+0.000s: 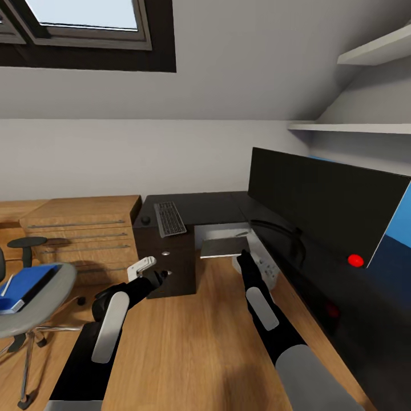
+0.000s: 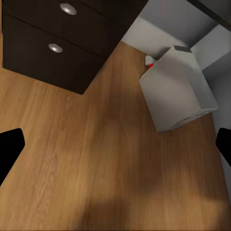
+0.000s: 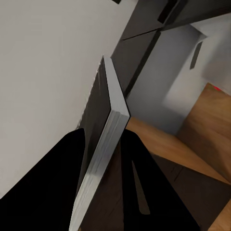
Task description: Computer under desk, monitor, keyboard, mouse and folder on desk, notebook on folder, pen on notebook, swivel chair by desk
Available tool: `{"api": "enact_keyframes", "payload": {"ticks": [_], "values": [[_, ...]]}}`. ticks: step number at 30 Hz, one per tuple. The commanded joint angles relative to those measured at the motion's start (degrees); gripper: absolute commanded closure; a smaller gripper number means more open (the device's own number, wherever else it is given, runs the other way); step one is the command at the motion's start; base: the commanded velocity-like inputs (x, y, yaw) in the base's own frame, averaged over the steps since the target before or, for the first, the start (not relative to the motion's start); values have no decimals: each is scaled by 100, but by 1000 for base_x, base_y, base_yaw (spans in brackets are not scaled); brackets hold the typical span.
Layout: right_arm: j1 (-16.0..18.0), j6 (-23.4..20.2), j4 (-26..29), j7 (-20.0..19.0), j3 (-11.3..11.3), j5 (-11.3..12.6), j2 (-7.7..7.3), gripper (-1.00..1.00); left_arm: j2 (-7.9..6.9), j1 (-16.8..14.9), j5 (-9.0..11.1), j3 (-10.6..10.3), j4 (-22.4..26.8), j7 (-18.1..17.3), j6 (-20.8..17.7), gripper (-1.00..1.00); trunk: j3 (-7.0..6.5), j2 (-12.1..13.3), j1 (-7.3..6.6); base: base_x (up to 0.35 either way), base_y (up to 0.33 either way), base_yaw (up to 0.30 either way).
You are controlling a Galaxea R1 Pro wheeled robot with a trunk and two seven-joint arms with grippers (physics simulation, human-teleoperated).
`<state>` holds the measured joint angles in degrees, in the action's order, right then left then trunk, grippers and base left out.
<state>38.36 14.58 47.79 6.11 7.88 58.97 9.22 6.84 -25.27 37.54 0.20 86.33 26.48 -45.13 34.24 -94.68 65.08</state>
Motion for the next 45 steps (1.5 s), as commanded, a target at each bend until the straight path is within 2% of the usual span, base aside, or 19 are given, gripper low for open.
{"api": "enact_keyframes", "payload": {"ticks": [1,9,17,26,29,31,36,39,45], "values": [[5,36,9,30,22,38,-11,100,2,-4,58,-1,3,50,-13,-100,6,-3,2,246,19,0],[-18,36,66,-46,7,36,-47,100,2,-4,52,-10,5,42,-9,-100,6,-3,2,234,6,0],[-375,32,650,-257,4,28,-77,100,2,-4,46,-11,6,42,-6,-100,6,-3,2,221,1,0],[-494,7,871,-282,11,59,-110,100,2,-4,43,-10,18,42,-5,-100,6,-3,2,211,0,0],[-499,6,881,-280,11,81,-110,100,-1,-4,43,-7,25,39,-5,-100,6,-3,2,205,0,0],[-500,72,811,-271,8,166,-44,100,15,-4,82,59,90,36,-30,-100,6,-3,2,2,0,0],[-502,234,646,-259,-3,135,77,100,35,-4,63,219,86,39,-17,-100,6,-3,2,34,5,0],[-511,201,547,-284,3,106,51,100,17,-4,55,120,60,41,-8,-100,6,-3,2,213,62,0],[-513,12,345,-293,14,99,25,100,5,-4,52,85,52,42,-5,-100,6,-3,2,287,87,0]]}}
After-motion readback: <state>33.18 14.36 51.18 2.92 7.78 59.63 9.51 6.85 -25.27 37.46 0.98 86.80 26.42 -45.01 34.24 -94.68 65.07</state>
